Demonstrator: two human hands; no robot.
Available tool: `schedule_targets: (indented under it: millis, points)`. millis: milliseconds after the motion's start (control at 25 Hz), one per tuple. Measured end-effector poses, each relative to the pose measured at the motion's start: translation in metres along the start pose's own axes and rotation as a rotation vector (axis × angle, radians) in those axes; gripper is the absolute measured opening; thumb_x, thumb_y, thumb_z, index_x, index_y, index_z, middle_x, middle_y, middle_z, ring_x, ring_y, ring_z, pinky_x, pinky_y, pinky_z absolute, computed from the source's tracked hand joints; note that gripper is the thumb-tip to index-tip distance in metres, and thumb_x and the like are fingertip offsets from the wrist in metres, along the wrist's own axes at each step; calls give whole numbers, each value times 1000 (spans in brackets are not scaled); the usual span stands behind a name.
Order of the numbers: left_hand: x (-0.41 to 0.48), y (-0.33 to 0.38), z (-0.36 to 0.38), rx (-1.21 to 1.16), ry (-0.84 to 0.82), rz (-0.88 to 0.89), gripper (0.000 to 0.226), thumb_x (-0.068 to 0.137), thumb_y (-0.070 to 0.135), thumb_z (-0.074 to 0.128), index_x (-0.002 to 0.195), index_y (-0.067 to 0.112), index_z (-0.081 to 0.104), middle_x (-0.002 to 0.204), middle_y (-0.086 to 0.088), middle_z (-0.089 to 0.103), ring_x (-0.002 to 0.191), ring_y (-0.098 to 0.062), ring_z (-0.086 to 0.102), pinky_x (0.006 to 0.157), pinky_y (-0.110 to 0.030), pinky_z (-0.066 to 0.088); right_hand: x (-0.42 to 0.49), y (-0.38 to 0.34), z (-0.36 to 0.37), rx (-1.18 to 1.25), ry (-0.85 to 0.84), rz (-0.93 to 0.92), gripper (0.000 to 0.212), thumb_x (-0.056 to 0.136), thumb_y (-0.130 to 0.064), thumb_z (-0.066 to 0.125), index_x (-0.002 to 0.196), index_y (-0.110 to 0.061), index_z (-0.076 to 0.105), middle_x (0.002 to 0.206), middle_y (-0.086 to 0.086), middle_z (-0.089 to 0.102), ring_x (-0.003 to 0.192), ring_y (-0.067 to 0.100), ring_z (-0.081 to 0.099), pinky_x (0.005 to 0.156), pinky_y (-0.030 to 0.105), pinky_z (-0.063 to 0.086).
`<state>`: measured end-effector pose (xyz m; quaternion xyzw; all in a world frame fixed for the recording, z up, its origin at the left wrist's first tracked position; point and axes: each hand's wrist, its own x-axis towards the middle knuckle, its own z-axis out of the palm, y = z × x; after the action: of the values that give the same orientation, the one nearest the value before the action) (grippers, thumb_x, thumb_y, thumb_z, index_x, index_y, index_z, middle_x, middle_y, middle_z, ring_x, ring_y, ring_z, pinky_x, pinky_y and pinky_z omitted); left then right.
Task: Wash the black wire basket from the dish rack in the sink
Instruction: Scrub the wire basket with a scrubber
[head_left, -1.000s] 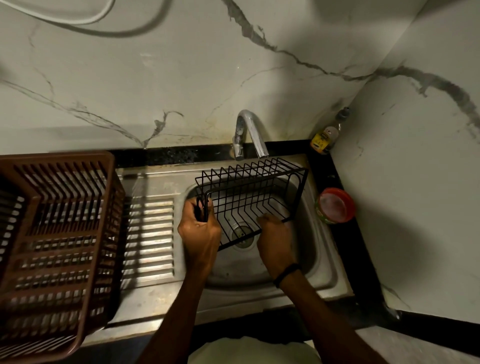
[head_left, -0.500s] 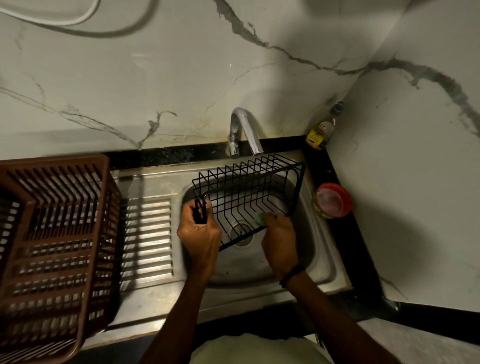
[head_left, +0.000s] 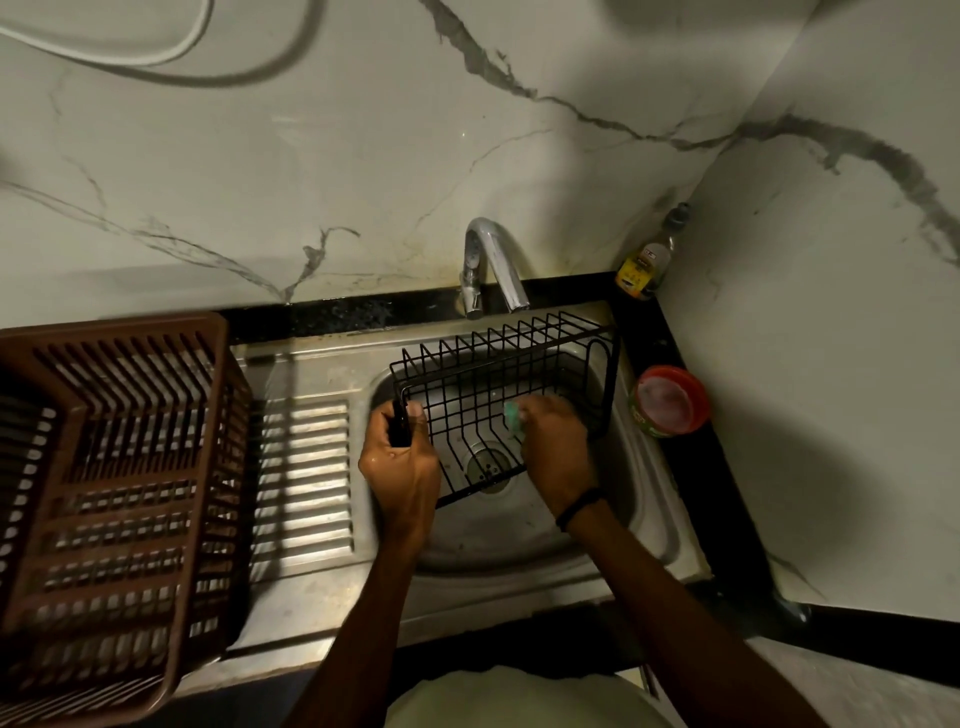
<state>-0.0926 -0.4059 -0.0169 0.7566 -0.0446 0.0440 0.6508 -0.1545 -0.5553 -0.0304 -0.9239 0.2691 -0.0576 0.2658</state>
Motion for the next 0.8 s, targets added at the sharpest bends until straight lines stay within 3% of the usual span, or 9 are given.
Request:
schedule_targets:
  millis: [80,160,280,360,440,560,640,800]
  points:
    - [4,-3,2,0,1,-37,40,99,34,61,104,-6,64,85,-6,64,76,-10,60,74,-33,56,2,-13,10,0,-88,-146,21,92,-13,56,110,-8,64,110,10,62,95,8,56,89,19,48]
    - [8,-3,1,-8,0,-80,35,99,29,61,108,-5,66,92,-10,68,83,-12,64,81,-38,57,-6,-14,14,-58,-213,-307,24,88,-4,64,111,-8,65,112,12,62,103,21,58,95,33,49]
    - [10,-7,-5,17,9,-114,27,99,20,61,110,-4,67,92,-7,67,83,-1,64,84,-35,57,-15,-4,3,-105,-386,-444,29,88,-3,64,115,-10,66,118,9,61,110,20,55,97,22,37]
    - [9,-11,-5,10,7,-142,30,100,21,61,111,-6,66,92,-8,67,82,-5,62,84,-39,56,-5,-3,4,-84,-308,-346,25,91,-7,61,116,-11,63,118,9,58,108,21,56,91,19,37]
    - [11,-8,0,-12,-5,-157,31,101,24,59,110,-5,66,91,-9,66,84,-15,62,83,-44,55,3,-19,12,-68,-232,-250,22,92,-5,58,114,-8,62,114,11,57,103,24,57,87,25,44]
    - [16,-4,2,-68,-33,-217,25,102,22,58,106,-1,67,87,-8,64,82,-19,60,80,-44,53,-12,-39,20,-78,-329,-428,28,89,1,60,114,-10,65,115,11,61,107,24,56,96,34,47]
    - [16,-4,-1,-82,-44,-243,30,102,24,57,109,-3,67,87,-6,64,82,-17,60,80,-39,52,-7,-38,13,-31,-397,-441,28,89,0,61,115,-12,66,113,8,65,107,21,59,96,35,48]
    - [15,-3,4,-79,-81,-272,30,104,25,55,113,-2,66,89,-6,66,80,-9,64,78,-32,56,4,-51,19,31,-247,-341,19,94,-6,56,110,-10,64,103,10,64,92,23,61,82,35,52]
